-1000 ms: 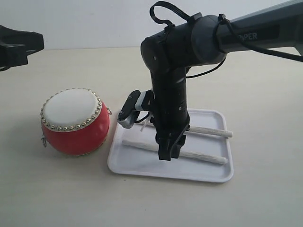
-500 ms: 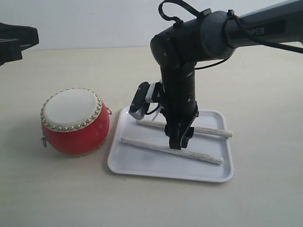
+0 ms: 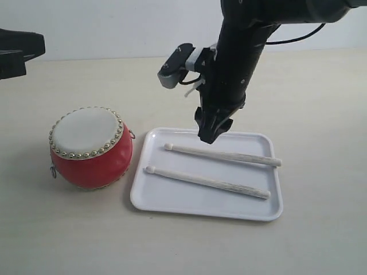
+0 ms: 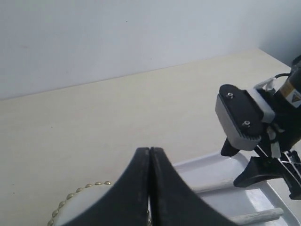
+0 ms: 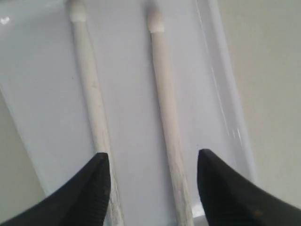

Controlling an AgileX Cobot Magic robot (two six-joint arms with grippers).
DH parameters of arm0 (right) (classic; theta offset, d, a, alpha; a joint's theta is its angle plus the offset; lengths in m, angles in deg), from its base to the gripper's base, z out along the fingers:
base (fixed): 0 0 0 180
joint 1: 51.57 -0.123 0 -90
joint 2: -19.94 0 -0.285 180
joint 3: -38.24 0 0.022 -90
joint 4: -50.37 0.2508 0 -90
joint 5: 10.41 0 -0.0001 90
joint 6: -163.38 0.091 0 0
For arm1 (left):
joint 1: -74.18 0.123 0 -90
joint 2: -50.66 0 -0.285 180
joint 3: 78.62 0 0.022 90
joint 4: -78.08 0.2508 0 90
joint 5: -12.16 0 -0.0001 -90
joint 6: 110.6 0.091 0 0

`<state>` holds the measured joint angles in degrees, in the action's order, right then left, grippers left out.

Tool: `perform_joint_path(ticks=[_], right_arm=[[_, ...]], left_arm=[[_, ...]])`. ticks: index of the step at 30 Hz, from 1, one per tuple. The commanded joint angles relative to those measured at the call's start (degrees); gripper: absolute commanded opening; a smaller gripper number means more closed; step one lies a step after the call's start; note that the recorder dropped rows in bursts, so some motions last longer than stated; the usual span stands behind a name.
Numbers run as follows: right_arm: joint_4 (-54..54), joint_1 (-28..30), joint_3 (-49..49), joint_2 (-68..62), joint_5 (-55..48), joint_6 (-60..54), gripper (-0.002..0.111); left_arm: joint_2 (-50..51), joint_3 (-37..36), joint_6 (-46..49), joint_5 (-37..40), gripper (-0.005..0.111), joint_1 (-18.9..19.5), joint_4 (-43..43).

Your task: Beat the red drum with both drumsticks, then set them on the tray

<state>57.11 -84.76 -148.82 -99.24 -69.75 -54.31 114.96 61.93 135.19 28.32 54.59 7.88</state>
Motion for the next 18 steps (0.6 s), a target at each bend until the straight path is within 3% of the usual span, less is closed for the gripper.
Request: perform_joint_path(ticks=[1,6,12,16,18], right_arm=[[2.2,0.3,-0.1,3.2,1.5,-1.0,0.054],[8.7,2.9,-0.1,6.7,2.5,-1.2,0.047],[17.0,7.4,-0.1,10.4,0.8,-1.2,0.022],[22.0,9.0,0.2,12.6,-0.9,-1.2,0.002],[22.7,9.0,1.3,14.1,0.5,-1.5,0.000]], left_arm=[[-0.4,-0.2,-0.7,-0.3,0.000,0.3,0.8],[-0.5,-0.2,-9.2,-1.8,0.000,0.3,8.0],[-0.6,-0.2,-23.7,-3.3,0.000,0.4,23.3],[-0.6,-0.2,-30.8,-3.3,0.000,3.2,30.6],[-0.6,-0.2,-32.2,-2.6,0.000,5.3,32.2]])
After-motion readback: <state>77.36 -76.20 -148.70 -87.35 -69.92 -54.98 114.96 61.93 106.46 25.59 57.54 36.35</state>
